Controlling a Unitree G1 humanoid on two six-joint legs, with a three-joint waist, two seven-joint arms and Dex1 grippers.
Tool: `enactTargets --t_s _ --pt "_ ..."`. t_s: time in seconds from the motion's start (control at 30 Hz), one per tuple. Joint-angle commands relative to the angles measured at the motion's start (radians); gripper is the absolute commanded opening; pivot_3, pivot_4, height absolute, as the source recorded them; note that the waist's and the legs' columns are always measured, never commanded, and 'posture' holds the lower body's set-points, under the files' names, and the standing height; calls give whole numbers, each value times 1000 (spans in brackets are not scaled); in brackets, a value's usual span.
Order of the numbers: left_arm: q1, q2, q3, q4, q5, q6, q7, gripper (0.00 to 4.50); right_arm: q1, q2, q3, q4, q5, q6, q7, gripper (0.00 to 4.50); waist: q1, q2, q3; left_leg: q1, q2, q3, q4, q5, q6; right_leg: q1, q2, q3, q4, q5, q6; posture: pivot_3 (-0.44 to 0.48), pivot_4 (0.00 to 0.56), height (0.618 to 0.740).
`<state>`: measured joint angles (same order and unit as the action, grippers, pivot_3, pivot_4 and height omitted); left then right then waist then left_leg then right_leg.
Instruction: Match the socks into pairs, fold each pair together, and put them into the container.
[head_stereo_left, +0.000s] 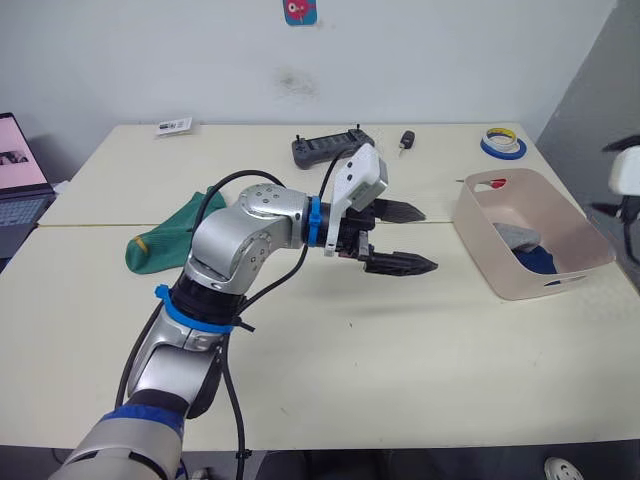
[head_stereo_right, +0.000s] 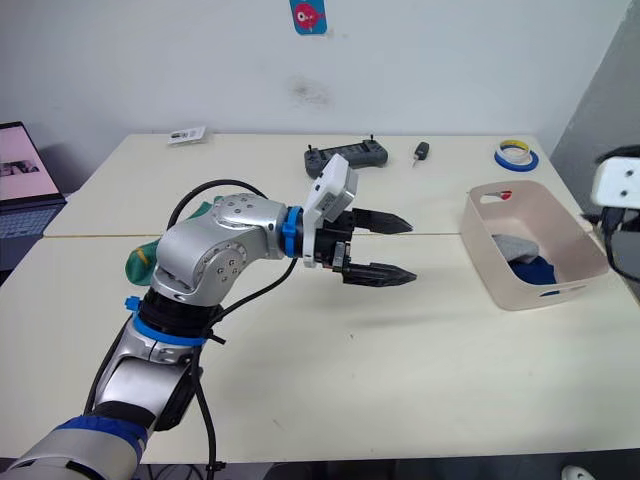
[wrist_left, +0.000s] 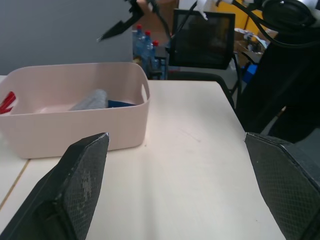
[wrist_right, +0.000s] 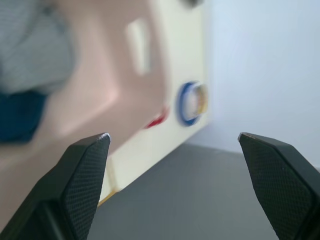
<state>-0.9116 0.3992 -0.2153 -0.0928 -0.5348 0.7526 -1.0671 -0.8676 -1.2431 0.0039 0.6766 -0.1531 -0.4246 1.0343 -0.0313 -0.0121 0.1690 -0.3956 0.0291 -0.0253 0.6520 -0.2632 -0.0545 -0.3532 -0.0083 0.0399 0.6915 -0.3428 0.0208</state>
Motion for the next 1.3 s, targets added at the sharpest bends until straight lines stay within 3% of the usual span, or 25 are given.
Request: enactTargets --t_s 0.03,0.13,0.23,0.3,0.47,0.57,0.73,0.93,1.07,1.3 --pt "71 27 70 -70 7 -88 21 4500 154 6 -179 -226 167 146 -24 4402 0 0 0 0 0 0 0 0 0 0 0 0 0 0 0 0 150 740" --pt "154 61 113 -122 12 -138 37 4500 334 40 -321 -442 264 282 -41 4402 2 0 0 0 1 0 1 0 0 0 0 0 1 0 0 0 150 740" --pt "279 135 212 -154 -5 -166 45 4500 543 148 -471 -723 382 461 -81 4402 1 0 0 -1 2 -2 4 0 0 -1 -1 0 4 0 0 0 150 740" --pt "347 158 268 -135 7 -206 74 4500 652 225 -506 -889 443 558 -118 4402 2 0 0 0 2 -3 4 -1 1 0 -1 0 4 0 0 0 150 740" --pt "567 208 382 -72 45 -322 98 4500 881 417 -456 -1194 471 661 -232 4402 3 0 0 0 1 -5 5 -1 1 0 -3 0 5 0 1 0 150 740" --pt "741 214 476 12 93 -477 110 4500 997 537 -337 -1324 430 691 -322 4402 3 0 -1 0 0 -5 5 -3 4 0 -3 0 4 0 1 0 150 740" --pt "880 223 585 165 134 -682 128 4500 1136 656 -216 -1357 351 647 -395 4402 4 -1 -1 0 1 -6 4 -4 6 -1 -5 -1 4 -1 1 0 150 740" --pt "926 241 718 383 109 -760 168 4500 1258 716 -237 -1293 351 591 -408 4459 7 -6 -4 0 0 -6 4 -6 9 0 -6 -2 3 -1 2 0 150 740" --pt "912 246 754 456 101 -771 206 4500 1259 720 -232 -1304 379 609 -406 4459 4 -8 -5 1 0 -6 4 -6 9 0 -7 -2 4 -1 2 0 150 740" --pt "770 238 774 463 25 -629 334 4500 1163 689 -192 -1330 400 683 -402 4459 6 -10 -6 1 0 -7 4 -6 9 1 -6 -3 5 -1 2 0 150 740"
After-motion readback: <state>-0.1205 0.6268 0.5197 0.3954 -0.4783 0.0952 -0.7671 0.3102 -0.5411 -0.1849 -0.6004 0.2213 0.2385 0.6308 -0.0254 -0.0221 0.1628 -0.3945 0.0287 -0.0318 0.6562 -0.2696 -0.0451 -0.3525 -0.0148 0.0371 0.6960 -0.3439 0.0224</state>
